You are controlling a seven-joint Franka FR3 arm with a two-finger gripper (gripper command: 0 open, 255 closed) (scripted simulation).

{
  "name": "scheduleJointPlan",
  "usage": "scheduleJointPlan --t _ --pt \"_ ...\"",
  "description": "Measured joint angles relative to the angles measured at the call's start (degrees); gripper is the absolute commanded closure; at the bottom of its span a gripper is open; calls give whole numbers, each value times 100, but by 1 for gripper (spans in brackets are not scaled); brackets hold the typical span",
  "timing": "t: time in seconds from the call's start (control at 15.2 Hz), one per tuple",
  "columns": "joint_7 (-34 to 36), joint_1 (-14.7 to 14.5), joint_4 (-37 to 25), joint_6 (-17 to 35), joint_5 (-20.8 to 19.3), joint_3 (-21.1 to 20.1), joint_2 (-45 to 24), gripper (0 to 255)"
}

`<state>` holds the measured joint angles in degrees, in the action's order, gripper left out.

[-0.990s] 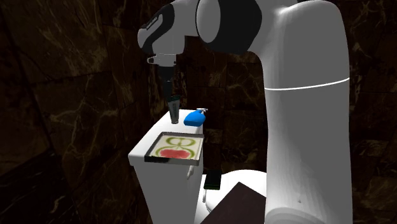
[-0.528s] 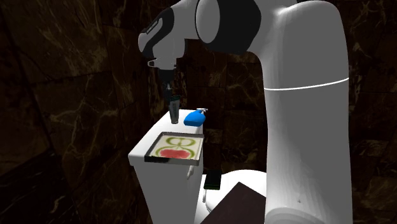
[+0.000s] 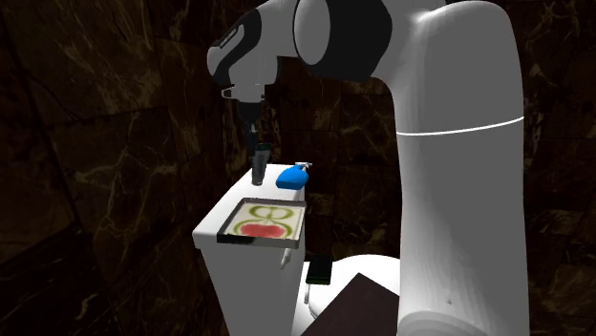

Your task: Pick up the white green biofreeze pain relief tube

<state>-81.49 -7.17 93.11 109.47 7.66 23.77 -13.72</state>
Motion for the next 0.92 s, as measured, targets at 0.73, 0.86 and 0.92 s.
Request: scheduleJointPlan --t 0.73,0.86,0.92 --pt "55 36 -818 -819 -23 20 5 255" --pt "53 58 -1037 -1003 -10 26 -31 255" --pt "55 63 -1093 -1047 -6 26 -43 255"
